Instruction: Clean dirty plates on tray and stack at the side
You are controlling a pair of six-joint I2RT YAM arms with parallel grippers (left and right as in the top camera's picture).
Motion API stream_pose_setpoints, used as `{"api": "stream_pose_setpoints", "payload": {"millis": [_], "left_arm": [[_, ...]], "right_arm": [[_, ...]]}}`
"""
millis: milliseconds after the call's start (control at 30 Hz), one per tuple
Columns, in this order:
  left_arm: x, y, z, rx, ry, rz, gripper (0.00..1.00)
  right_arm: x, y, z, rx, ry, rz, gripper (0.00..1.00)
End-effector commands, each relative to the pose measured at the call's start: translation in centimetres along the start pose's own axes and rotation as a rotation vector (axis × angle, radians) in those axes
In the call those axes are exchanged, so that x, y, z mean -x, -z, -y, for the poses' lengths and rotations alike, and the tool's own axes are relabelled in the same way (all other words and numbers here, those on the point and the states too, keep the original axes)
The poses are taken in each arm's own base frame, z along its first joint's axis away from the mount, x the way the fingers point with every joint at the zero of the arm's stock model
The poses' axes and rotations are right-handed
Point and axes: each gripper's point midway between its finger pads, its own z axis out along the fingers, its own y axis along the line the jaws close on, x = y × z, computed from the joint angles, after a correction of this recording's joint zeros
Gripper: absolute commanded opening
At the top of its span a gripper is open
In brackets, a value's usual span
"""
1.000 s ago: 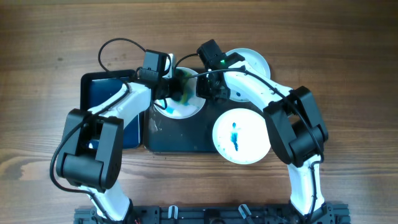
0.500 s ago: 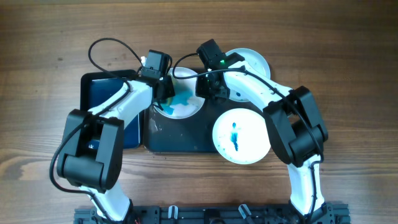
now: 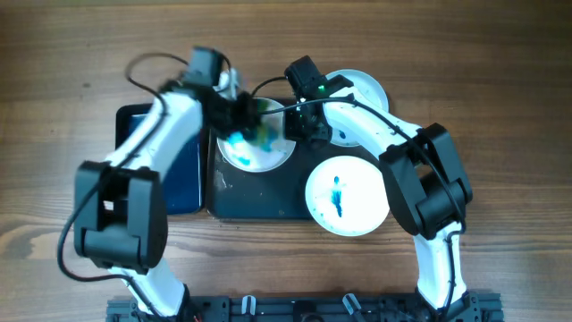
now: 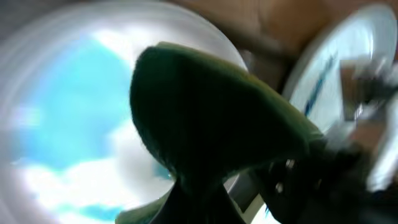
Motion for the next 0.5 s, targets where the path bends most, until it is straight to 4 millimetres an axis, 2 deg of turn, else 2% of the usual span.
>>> {"api": "stream_pose_setpoints", "payload": {"millis": [0,100,167,300,400,467], "left_arm": [[5.9,6.8,-1.9,0.146,0.042,0.226,0.04],[5.5,7.4,-3.6,0.184,0.075,0.203,0.04],[4.9,7.3,-4.4,0.211,0.091,0.179,0.04],[5.2,7.5,-4.8,0.239,0.091,0.196,0.04],[5.3,7.5,-4.7,0.235,0.092,0.201,0.04],[5.5,7.5,-4.6,0.232,0.089,0.207,0.04]], "right_arm": [[-1.3,-1.1,-0.6,0.052,0.09,-0.063,0.04],[-0.6,0.7,-0.8,0.031,0.146,-0.027,0.04],[0.5,3.2,-0.1,-0.058,0.163,0.048,0.04],[3.1,10.9,1.5,-0.351,0.254,0.312,0.04],[3.3,16.3,1.8,-0.603,0.327,0.485,0.04],[3.0,19.1,1.3,-0.739,0.36,0.583,0.04]]}}
